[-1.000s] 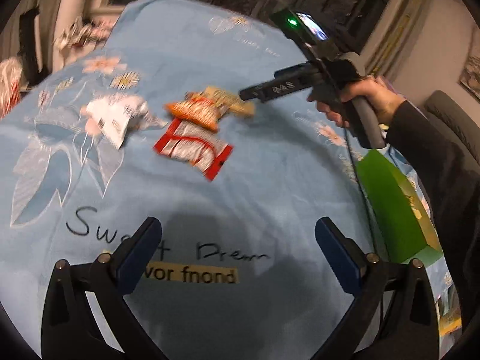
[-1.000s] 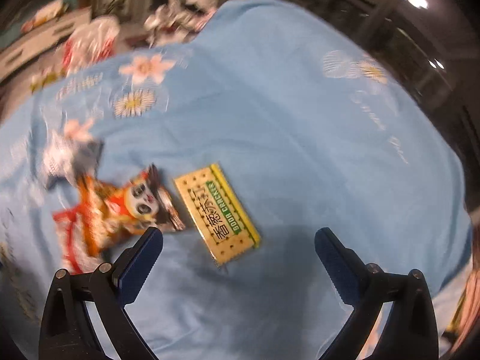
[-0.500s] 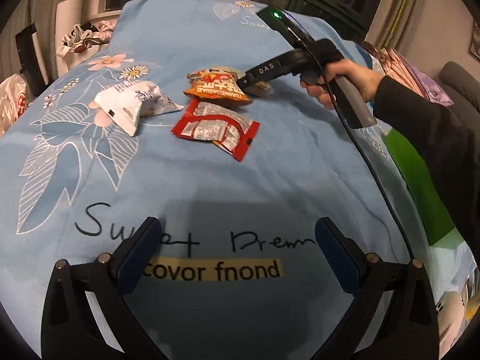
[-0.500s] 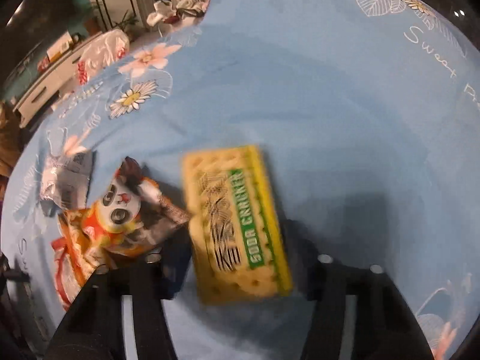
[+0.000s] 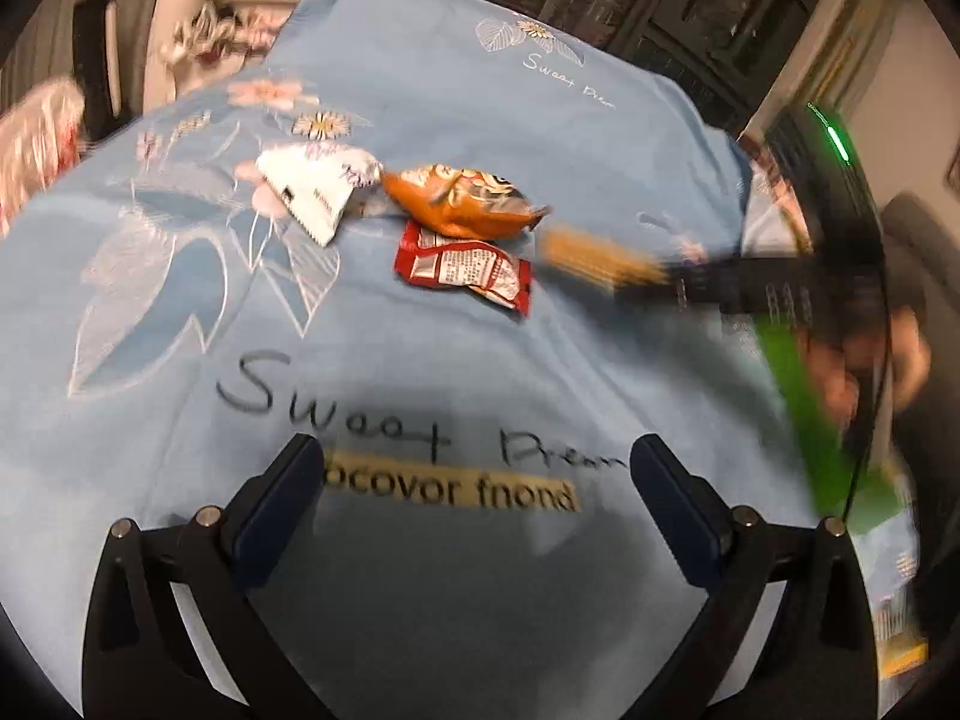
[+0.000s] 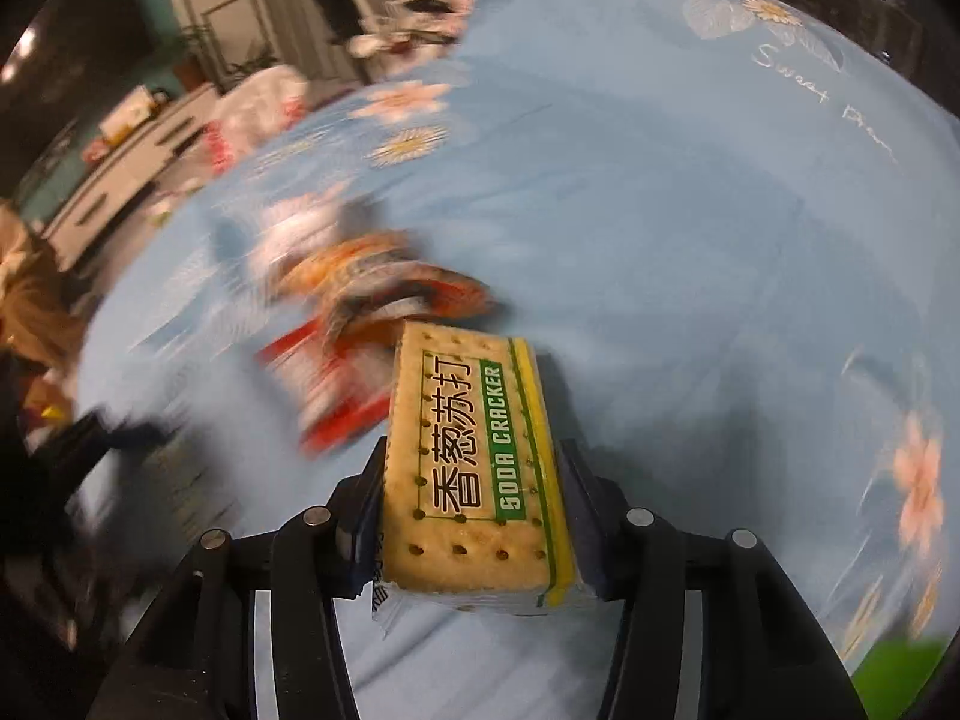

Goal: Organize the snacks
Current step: 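Lower the cracker bar onto the sheet and open the right gripper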

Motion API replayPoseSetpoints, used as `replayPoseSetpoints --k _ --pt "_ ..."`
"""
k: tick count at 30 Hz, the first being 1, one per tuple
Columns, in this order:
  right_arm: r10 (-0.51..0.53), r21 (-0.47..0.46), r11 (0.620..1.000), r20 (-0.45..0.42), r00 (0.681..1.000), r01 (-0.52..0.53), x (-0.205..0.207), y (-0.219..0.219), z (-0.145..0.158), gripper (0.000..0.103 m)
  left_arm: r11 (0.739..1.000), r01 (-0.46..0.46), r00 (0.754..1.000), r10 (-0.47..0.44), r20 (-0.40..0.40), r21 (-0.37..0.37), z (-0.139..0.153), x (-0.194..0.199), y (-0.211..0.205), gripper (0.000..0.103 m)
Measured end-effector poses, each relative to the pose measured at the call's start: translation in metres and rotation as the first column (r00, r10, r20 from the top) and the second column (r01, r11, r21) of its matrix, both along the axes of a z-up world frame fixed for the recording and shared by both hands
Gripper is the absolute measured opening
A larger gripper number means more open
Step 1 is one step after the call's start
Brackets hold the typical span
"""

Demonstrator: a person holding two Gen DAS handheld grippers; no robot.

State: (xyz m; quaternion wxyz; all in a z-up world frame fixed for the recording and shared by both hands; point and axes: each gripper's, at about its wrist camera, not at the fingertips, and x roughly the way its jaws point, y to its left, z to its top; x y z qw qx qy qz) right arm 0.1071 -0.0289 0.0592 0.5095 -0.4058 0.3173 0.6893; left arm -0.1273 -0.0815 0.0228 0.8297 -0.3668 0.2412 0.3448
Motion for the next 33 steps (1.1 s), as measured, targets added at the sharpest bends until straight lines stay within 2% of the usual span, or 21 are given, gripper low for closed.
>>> replayPoseSetpoints --k 2,5,8,11,14,16,18,19,21,22,23,24,25,26,27,28,29,30,31,33 --pt "0.016 0.003 1.000 -0.009 1.000 -0.016 -0.019 -0.027 -0.008 0.053 0.997 0.031 0.998 -0.026 0.056 -0.077 0.000 -0.010 -0.001 0.103" --pt "0.061 0.022 0.998 -0.042 0.997 -0.060 -0.045 -0.064 -0.015 0.053 0.990 0.074 0.992 -0.061 0.108 -0.117 0.004 -0.023 -0.003 0.103" --pt "0.103 0.027 0.994 -0.005 0.995 -0.102 -0.065 -0.092 -0.014 0.053 0.979 0.098 0.986 -0.072 0.147 -0.176 0.000 -0.032 -0.006 0.103" --pt "0.100 0.026 0.995 0.009 0.995 -0.100 -0.075 -0.112 -0.013 0.053 0.971 0.098 0.978 -0.053 0.203 -0.216 0.001 -0.039 -0.006 0.103" --pt "0.023 0.032 0.999 -0.022 0.999 -0.022 -0.069 -0.125 -0.008 0.053 0.952 0.149 0.965 -0.081 0.250 -0.268 0.001 -0.034 -0.004 0.103" --pt "-0.057 0.049 0.997 -0.118 0.991 0.063 -0.058 -0.135 0.000 0.055 0.925 0.212 0.946 -0.113 0.303 -0.316 0.000 -0.028 -0.003 0.102" --pt "-0.151 0.040 0.986 -0.221 0.963 0.164 -0.043 -0.146 0.007 0.067 0.894 0.276 0.925 -0.146 0.352 -0.352 0.000 -0.020 -0.005 0.102" --pt "-0.204 0.011 0.976 -0.286 0.936 0.216 -0.035 -0.150 0.008 0.077 0.869 0.328 0.909 -0.183 0.375 -0.370 0.000 -0.013 -0.006 0.102" --pt "-0.307 -0.081 0.950 -0.427 0.851 0.303 -0.020 -0.157 0.003 0.080 0.843 0.373 0.895 -0.215 0.392 -0.388 -0.001 -0.006 -0.010 0.102" --pt "-0.342 -0.138 0.937 -0.543 0.767 0.320 -0.010 -0.162 -0.003 0.081 0.840 0.373 0.892 -0.206 0.403 -0.395 -0.002 -0.005 -0.010 0.102" --pt "-0.359 -0.175 0.930 -0.627 0.692 0.324 -0.003 -0.165 -0.009 0.081 0.838 0.364 0.892 -0.189 0.411 -0.406 -0.002 -0.005 -0.009 0.102" --pt "-0.381 -0.216 0.919 -0.703 0.601 0.331 0.004 -0.169 -0.018 0.081 0.834 0.356 0.891 -0.168 0.421 -0.421 -0.003 -0.007 -0.008 0.102" --pt "-0.404 -0.256 0.907 -0.755 0.517 0.335 0.010 -0.172 -0.028 0.081 0.828 0.355 0.885 -0.146 0.443 -0.435 -0.004 -0.009 -0.006 0.102" --pt "-0.419 -0.284 0.897 -0.793 0.442 0.340 0.014 -0.175 -0.039 0.081 0.808 0.371 0.863 -0.118 0.491 -0.458 -0.006 -0.011 -0.002 0.102" --pt "-0.432 -0.301 0.888 -0.806 0.405 0.348 0.016 -0.176 -0.046 0.081 0.786 0.391 0.843 -0.097 0.530 -0.479 -0.008 -0.013 0.001 0.102" --pt "-0.455 -0.323 0.874 -0.805 0.380 0.363 0.018 -0.177 -0.055 0.081 0.752 0.426 0.811 -0.071 0.580 -0.504 -0.012 -0.013 0.005 0.101" --pt "-0.479 -0.342 0.861 -0.795 0.373 0.377 0.018 -0.178 -0.062 0.080 0.720 0.459 0.785 -0.055 0.617 -0.521 -0.017 -0.011 0.007 0.100" --pt "-0.489 -0.348 0.854 -0.792 0.366 0.387 0.018 -0.178 -0.066 0.080 0.700 0.475 0.776 -0.048 0.629 -0.534 -0.020 -0.009 0.009 0.099" --pt "-0.482 -0.338 0.855 -0.798 0.362 0.393 0.017 -0.180 -0.066 0.080 0.684 0.479 0.781 -0.046 0.623 -0.550 -0.022 -0.005 0.009 0.095" --pt "-0.482 -0.335 0.852 -0.802 0.353 0.403 0.016 -0.180 -0.063 0.080 0.686 0.467 0.806 -0.070 0.588 -0.558 -0.018 -0.001 0.008 0.090"
